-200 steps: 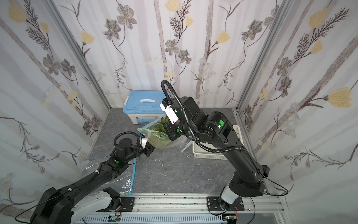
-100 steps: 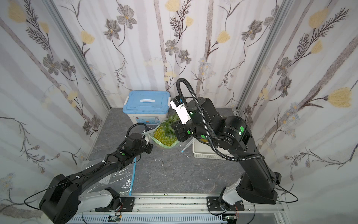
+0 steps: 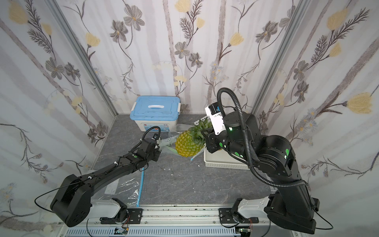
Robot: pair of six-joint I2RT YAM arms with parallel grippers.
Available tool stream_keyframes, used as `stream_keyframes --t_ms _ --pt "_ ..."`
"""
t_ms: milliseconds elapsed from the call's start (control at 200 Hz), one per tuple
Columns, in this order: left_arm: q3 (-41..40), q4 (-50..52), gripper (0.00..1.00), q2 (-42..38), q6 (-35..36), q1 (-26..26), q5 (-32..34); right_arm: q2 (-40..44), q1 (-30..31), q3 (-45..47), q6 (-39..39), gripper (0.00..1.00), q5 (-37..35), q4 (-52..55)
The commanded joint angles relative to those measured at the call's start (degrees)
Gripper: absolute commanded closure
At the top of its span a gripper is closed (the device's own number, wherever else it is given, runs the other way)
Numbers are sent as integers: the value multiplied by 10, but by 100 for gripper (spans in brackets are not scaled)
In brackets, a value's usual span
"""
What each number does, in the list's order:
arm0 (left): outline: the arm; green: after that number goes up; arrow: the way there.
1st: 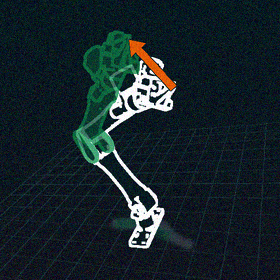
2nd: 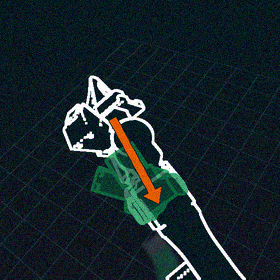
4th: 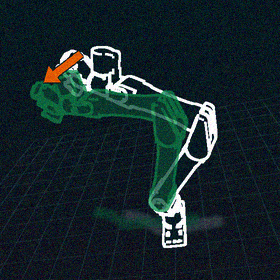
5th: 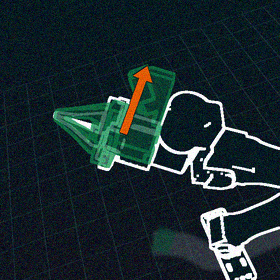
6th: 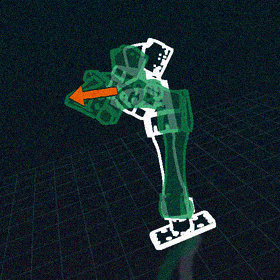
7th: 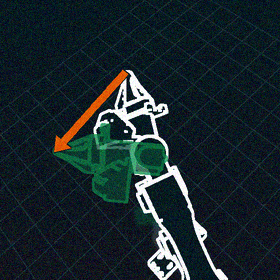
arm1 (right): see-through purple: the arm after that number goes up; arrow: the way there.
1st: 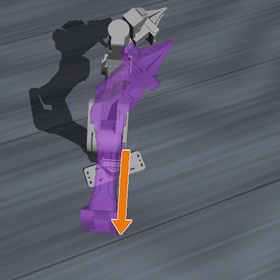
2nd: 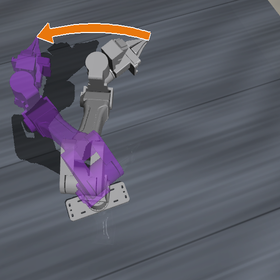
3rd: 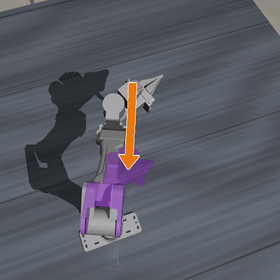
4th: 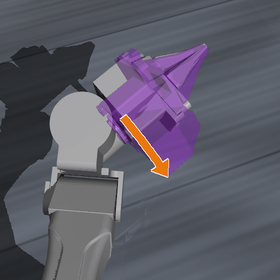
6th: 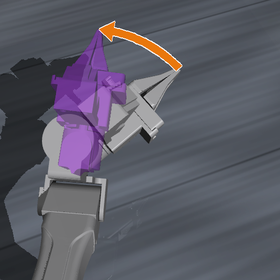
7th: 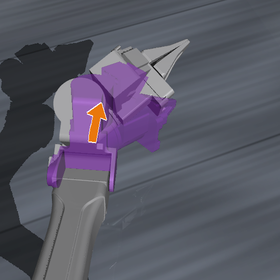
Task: Open the zip-top bag and take out the pineapple
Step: Pick up the pineapple from the zipper food storage bag, then place the zipper food storage bag at the center of the board.
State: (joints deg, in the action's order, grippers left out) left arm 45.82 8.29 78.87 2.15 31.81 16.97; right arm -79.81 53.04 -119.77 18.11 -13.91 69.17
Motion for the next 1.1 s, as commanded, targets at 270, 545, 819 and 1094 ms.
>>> stream_keyframes --t_ms 270,545,819,1094 --pt "55 125 100 83 -71 -5 108 75 -7 44 -4 100 -116 -166" --pt "64 172 43 -15 -108 -5 94 105 -40 131 27 100 -272 -103" --pt "101 166 0 -139 -80 -25 105 153 -194 292 32 100 -270 -122" --pt "134 125 0 -161 -89 -34 60 189 -393 482 -16 100 -153 -245"
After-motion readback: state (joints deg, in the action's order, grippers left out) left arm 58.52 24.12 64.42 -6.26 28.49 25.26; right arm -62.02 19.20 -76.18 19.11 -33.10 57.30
